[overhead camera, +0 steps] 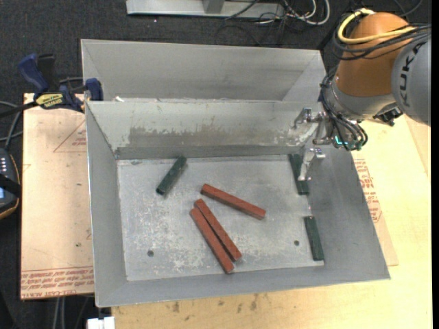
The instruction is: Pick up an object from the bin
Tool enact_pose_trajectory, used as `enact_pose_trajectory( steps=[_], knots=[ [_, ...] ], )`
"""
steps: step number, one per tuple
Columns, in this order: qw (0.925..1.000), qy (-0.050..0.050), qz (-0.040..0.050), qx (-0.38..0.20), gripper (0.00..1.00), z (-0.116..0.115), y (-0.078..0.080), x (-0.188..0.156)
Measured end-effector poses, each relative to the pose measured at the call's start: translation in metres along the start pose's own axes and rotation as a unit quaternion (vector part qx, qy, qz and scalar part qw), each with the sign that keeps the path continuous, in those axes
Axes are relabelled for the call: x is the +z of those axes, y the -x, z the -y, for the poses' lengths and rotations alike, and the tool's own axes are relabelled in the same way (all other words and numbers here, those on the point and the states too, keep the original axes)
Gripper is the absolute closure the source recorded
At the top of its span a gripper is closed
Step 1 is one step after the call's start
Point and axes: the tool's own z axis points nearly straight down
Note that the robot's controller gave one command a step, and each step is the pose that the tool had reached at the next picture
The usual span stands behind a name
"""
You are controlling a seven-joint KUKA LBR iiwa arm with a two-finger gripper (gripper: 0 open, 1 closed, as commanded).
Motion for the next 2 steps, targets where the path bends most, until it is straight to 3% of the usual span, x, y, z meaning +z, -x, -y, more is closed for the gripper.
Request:
enact_pose_trajectory(
  steps=[1,2],
  knots=[
    [1.0,-0.001,0.0037,-0.001,0.0,0.0,0.002,-0.005],
    [0.9997,-0.001,0.0059,-0.023,0.0,-0.029,-0.03,0.054]
  ],
)
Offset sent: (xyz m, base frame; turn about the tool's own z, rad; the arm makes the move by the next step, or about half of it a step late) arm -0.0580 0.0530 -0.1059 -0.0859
